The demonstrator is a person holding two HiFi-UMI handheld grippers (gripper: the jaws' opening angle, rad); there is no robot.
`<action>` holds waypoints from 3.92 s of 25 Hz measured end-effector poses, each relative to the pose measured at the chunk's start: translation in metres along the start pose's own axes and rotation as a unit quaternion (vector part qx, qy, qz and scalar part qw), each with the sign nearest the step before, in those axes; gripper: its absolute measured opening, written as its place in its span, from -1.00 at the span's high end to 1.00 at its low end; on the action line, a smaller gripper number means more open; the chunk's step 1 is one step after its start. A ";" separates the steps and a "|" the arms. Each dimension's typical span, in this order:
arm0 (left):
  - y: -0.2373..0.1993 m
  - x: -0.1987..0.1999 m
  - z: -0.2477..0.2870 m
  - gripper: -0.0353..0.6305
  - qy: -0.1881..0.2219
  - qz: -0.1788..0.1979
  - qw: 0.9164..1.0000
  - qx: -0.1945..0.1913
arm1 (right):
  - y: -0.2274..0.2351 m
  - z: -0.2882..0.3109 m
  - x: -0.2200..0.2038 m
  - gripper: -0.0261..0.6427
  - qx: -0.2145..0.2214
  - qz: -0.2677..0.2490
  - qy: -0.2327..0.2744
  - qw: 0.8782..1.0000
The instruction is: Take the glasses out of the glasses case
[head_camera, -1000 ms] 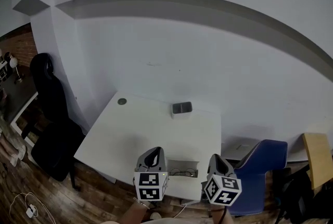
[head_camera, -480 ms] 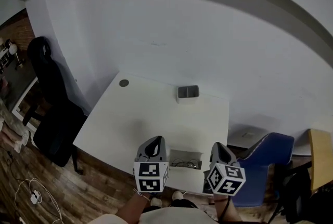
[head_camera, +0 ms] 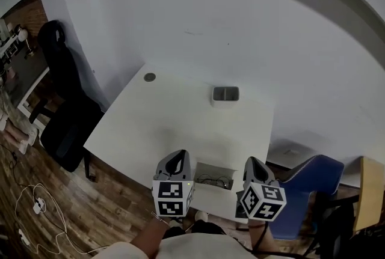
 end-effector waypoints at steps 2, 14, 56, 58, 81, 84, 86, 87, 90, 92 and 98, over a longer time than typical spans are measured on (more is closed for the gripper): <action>0.001 -0.006 -0.001 0.84 -0.005 -0.001 1.000 0.007 | 0.001 0.002 -0.004 0.83 0.009 -0.002 -0.009 1.000; -0.002 -0.054 -0.015 0.84 -0.051 -0.025 0.997 0.051 | -0.004 0.021 -0.053 0.83 0.081 -0.046 -0.101 0.991; -0.017 -0.115 -0.050 0.84 -0.107 -0.065 0.982 0.142 | -0.053 0.053 -0.135 0.59 0.360 -0.361 -0.305 0.805; -0.019 -0.116 -0.053 0.84 -0.107 -0.068 0.981 0.147 | -0.055 0.055 -0.139 0.59 0.369 -0.373 -0.314 0.791; -0.023 -0.129 -0.067 0.84 -0.120 -0.091 0.972 0.182 | -0.060 0.071 -0.155 0.68 0.426 -0.429 -0.394 0.692; -0.022 -0.130 -0.067 0.84 -0.118 -0.093 0.971 0.184 | -0.060 0.071 -0.156 0.70 0.433 -0.428 -0.397 0.687; -0.022 -0.131 -0.067 0.84 -0.119 -0.093 0.971 0.184 | -0.061 0.071 -0.156 0.72 0.437 -0.426 -0.397 0.685; -0.021 -0.131 -0.068 0.84 -0.119 -0.092 0.971 0.184 | -0.061 0.071 -0.157 0.72 0.439 -0.426 -0.397 0.685; -0.020 -0.130 -0.068 0.84 -0.119 -0.090 0.972 0.182 | -0.062 0.069 -0.157 0.75 0.439 -0.424 -0.398 0.685; -0.019 -0.129 -0.067 0.84 -0.120 -0.088 0.972 0.180 | -0.062 0.068 -0.157 0.75 0.438 -0.423 -0.396 0.687; -0.016 -0.124 -0.062 0.84 -0.120 -0.081 0.975 0.170 | -0.059 0.066 -0.152 0.78 0.432 -0.412 -0.382 0.705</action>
Point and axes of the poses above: the fingertips, and each gripper's own axes: z forward along the fingers, y to its right, x out of its top, the point moved 5 cm from there along -z, backward along the fingers, and after that the axes turned 1 degree about -x, right-handed, at the moved point
